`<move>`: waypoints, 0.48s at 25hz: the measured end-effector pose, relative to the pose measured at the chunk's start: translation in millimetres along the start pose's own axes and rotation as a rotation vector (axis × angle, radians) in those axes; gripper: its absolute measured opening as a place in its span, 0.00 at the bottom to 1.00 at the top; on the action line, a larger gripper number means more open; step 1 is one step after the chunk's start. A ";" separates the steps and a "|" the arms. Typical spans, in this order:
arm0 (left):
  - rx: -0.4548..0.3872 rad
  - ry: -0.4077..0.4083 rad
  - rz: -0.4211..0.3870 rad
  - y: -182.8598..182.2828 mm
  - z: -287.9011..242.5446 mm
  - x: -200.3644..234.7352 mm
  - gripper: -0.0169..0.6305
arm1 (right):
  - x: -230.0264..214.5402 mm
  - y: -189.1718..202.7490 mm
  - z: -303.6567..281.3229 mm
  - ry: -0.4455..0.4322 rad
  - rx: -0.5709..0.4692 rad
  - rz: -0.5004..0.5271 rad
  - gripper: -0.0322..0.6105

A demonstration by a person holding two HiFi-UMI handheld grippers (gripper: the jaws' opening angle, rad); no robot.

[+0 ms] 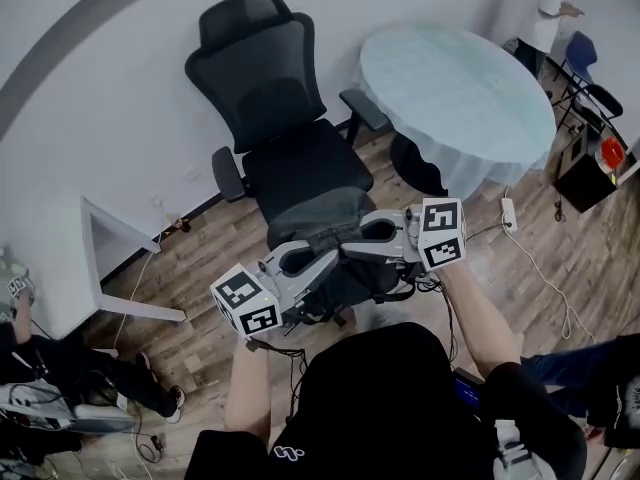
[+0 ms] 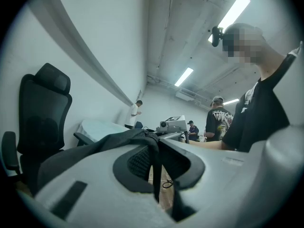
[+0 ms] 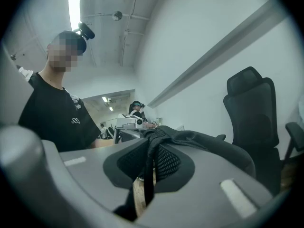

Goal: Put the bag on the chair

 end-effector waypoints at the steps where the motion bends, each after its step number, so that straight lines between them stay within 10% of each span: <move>1: 0.001 -0.004 0.011 -0.1 -5.4 12.6 0.08 | -14.1 -0.6 1.4 -0.002 0.006 -0.002 0.12; 12: 0.072 -0.050 0.131 -16.9 -79.0 178.5 0.08 | -196.4 -17.3 21.0 -0.018 0.056 -0.082 0.12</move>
Point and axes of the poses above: the fingertips, and each gripper's own axes: z backward along the fingers, x to its left, y out of its underside, the point moved 5 cm from there along z, backward along the fingers, and after that the axes turned 2 degrees about -y, right-handed, at the moved point
